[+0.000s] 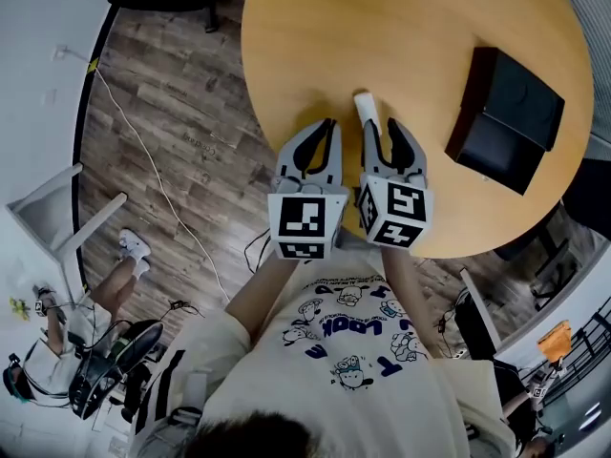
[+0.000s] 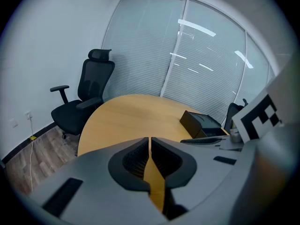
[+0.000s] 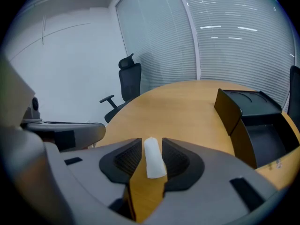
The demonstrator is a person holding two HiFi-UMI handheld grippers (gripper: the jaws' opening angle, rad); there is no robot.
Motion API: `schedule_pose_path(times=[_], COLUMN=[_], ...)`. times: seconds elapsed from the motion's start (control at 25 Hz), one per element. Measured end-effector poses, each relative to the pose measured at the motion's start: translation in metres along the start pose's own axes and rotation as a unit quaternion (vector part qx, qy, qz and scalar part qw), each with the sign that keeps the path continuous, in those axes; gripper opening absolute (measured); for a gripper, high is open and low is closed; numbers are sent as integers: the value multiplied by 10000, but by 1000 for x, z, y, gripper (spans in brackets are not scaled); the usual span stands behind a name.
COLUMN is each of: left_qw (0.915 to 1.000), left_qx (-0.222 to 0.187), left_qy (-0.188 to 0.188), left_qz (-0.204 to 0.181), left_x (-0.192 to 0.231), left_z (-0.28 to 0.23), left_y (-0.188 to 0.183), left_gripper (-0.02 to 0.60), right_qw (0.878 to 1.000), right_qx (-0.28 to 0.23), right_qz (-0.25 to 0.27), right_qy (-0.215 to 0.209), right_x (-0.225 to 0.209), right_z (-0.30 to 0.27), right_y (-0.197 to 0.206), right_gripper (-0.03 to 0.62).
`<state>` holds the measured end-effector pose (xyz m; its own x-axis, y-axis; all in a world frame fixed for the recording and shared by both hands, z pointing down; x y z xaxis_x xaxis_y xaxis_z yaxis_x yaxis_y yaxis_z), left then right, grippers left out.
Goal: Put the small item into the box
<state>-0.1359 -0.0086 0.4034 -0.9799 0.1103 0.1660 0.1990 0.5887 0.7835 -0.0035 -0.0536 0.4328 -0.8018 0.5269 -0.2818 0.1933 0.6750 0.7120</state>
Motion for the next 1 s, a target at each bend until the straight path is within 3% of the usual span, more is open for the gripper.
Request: schedule_pose_path(times=[0.36, 1.0], left_qw=[9998, 9992], left_qx=[193, 398], left_qy=[14, -8], left_qz=[37, 82], left_x=[-4, 3], left_z=[-10, -19], left_y=[10, 17], left_gripper=[28, 28], right_qw=[9992, 9962], right_qx=[398, 867], right_qz=[46, 88], right_qy=[35, 46], right_x=[-10, -14], right_z=[-13, -31], right_y=[16, 32], right_gripper=[181, 181])
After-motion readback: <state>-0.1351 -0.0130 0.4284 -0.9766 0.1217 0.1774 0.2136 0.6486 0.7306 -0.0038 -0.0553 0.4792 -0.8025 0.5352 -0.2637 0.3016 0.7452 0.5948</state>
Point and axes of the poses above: the fingertips, and each gripper's own axes: z backward along the fingers, x to its left, y out of its underside, the point moved 9 cm from there along z, backward along the fingers, and after that the axes turned 8 degrees about -y, right-handed, at the moved point
